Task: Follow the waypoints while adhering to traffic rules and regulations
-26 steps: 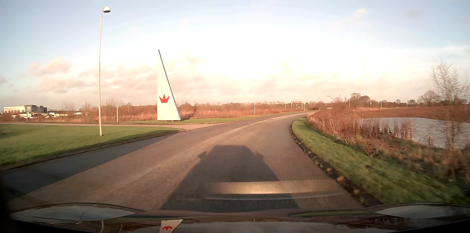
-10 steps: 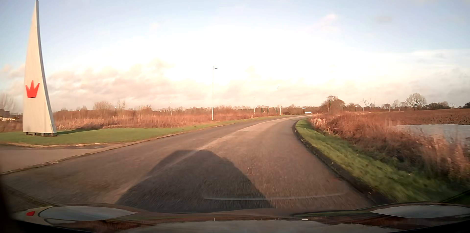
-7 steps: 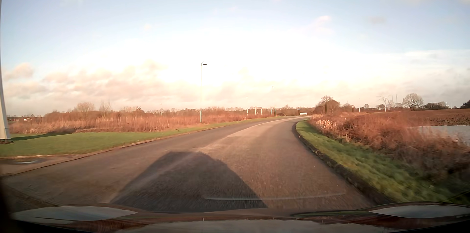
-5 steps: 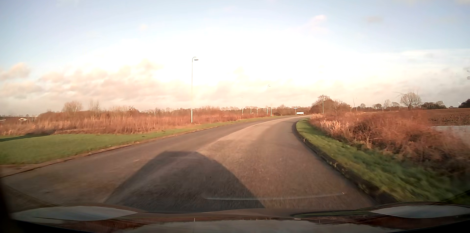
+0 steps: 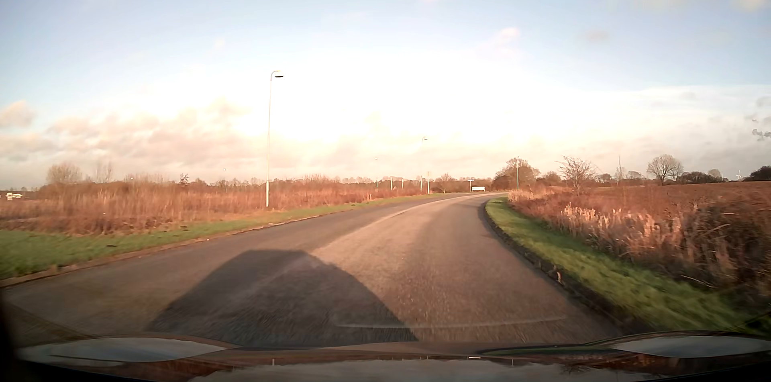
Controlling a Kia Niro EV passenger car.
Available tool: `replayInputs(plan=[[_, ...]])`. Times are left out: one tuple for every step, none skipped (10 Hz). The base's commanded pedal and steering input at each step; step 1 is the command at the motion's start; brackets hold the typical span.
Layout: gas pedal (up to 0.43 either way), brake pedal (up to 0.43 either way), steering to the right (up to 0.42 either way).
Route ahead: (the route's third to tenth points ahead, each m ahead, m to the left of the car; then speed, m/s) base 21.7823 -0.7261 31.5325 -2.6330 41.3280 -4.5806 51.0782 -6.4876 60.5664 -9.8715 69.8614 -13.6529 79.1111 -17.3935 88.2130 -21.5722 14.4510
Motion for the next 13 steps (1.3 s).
replayInputs(plan=[[0.157, 0.000, 0.028], [0.169, 0.000, 0.028], [0.169, 0.000, 0.028], [0.169, 0.000, 0.028], [0.169, 0.000, 0.028], [0.169, 0.000, 0.028], [0.169, 0.000, 0.028], [0.169, 0.000, 0.028], [0.169, 0.000, 0.028], [0.157, 0.000, 0.025], [0.157, 0.000, 0.025], [0.150, 0.000, 0.025], [0.138, 0.000, 0.028]])
